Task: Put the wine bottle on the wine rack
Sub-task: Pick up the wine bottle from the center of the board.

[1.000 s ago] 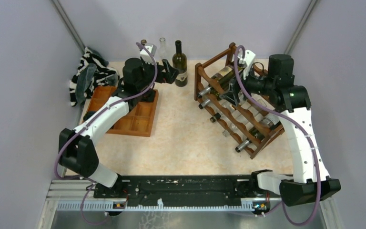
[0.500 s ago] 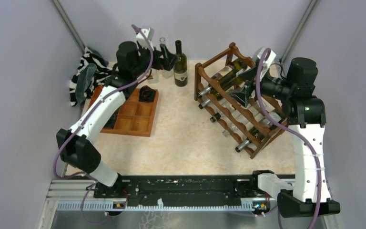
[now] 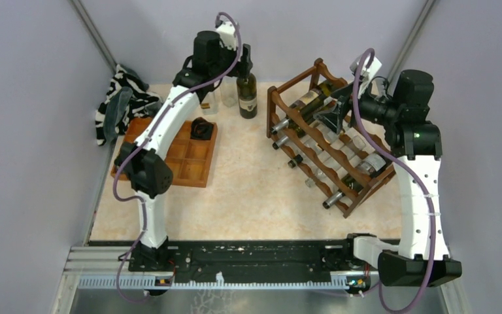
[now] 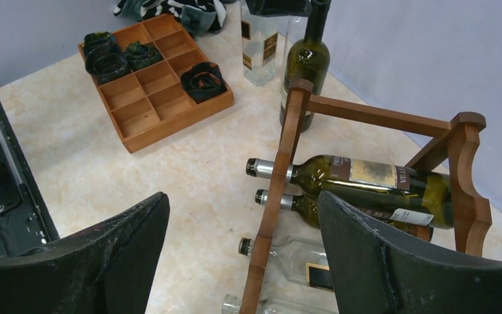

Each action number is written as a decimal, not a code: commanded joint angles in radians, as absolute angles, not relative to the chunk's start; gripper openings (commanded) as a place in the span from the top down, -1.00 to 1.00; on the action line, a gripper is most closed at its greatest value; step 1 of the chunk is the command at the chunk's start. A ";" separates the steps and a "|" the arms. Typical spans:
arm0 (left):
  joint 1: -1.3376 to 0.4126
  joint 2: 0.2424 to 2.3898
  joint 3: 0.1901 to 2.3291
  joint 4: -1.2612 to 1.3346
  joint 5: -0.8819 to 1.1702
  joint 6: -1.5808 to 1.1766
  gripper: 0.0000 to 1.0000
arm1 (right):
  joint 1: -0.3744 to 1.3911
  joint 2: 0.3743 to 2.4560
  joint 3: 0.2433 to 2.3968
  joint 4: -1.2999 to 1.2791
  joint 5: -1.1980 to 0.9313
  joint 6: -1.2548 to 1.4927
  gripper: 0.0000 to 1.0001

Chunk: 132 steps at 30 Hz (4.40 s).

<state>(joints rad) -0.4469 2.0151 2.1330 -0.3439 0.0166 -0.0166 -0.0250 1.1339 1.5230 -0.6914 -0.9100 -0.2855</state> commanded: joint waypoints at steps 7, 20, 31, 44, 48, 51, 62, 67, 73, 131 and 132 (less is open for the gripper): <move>-0.451 2.192 2.324 -0.406 -0.036 0.024 -0.68 | -0.035 1.181 1.532 -0.625 -0.934 -0.260 -0.65; -0.449 2.282 2.322 -0.256 -0.005 0.006 -0.22 | -0.035 1.171 1.475 -0.605 -0.961 -0.255 -0.65; -0.449 2.229 2.251 -0.173 0.081 0.046 0.79 | -0.035 1.155 1.435 -0.593 -0.973 -0.257 -0.65; -0.449 1.695 1.740 -0.136 0.260 0.002 1.00 | -0.007 1.148 1.382 -0.620 -1.203 -0.372 -0.85; -0.449 1.480 1.498 -0.112 0.386 -0.057 1.00 | 0.144 1.161 1.384 -0.691 -1.147 -0.494 -0.94; -0.449 1.306 1.308 -0.070 0.459 -0.123 1.00 | 0.249 1.183 1.389 -0.700 -1.094 -0.540 -0.96; -0.449 0.910 0.841 0.225 0.593 -0.517 1.00 | 0.493 1.256 1.257 -0.484 -0.939 -0.365 -0.97; -0.449 0.920 0.791 0.329 0.652 -0.648 1.00 | 0.566 1.263 1.131 -0.393 -0.901 -0.303 -0.97; -0.451 0.949 0.751 0.432 0.629 -0.719 1.00 | 0.586 1.285 1.072 -0.305 -0.946 -0.231 -0.97; -0.594 1.158 0.754 -0.084 1.012 -0.714 -0.51 | 0.896 1.260 1.248 -0.913 -0.281 -1.218 1.00; -0.596 1.159 0.748 -0.074 1.018 -0.719 -0.51 | 0.896 1.262 1.249 -0.905 -0.261 -1.210 1.00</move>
<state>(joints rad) -0.5854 1.1557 0.7723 -0.1329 0.9855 -0.7036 0.8879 1.2743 1.1801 -1.0065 -0.3523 -1.2430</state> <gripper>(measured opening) 0.761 0.737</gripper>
